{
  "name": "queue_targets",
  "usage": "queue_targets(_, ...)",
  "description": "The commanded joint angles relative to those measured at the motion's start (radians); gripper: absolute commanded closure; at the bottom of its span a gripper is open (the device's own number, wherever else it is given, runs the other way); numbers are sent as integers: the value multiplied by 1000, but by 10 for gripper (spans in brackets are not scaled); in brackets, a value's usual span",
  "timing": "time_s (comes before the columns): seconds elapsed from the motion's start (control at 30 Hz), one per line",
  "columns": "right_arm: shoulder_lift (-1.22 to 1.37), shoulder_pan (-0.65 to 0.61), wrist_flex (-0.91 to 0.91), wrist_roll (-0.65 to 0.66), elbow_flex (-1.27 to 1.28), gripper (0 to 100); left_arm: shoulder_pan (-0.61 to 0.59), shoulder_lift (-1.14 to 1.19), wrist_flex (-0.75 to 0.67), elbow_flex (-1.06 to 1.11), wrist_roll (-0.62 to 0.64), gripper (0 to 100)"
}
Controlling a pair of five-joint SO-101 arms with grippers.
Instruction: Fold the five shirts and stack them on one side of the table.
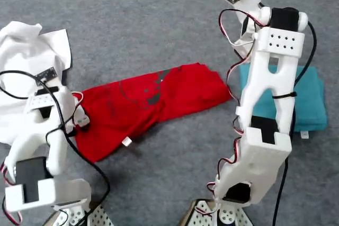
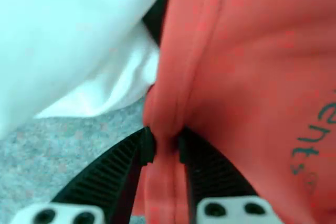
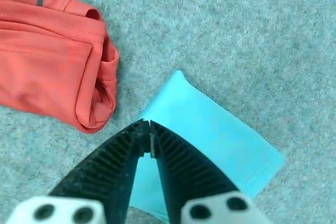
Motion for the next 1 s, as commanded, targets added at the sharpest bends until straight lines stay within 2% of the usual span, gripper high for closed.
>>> queue_targets(0.0, -71, 13, -15, -9, -12, 990, 2, 65, -11, -60, 2, 972)
queue_targets(0.27, -73, 99, -3, -11, -90, 990, 6, 87, -5, -101, 0, 981)
queue_targets(0.6, -70, 263, 77, -35, -338, 991, 35, 87, 371, -482, 6, 981)
queue_targets(0.8, -65, 340, 71, -80, -403, 991, 152, 87, 549, -744, 5, 981)
queue_targets(0.97, -64, 346, 57, -77, -397, 991, 327, 96, 618, -902, 6, 981)
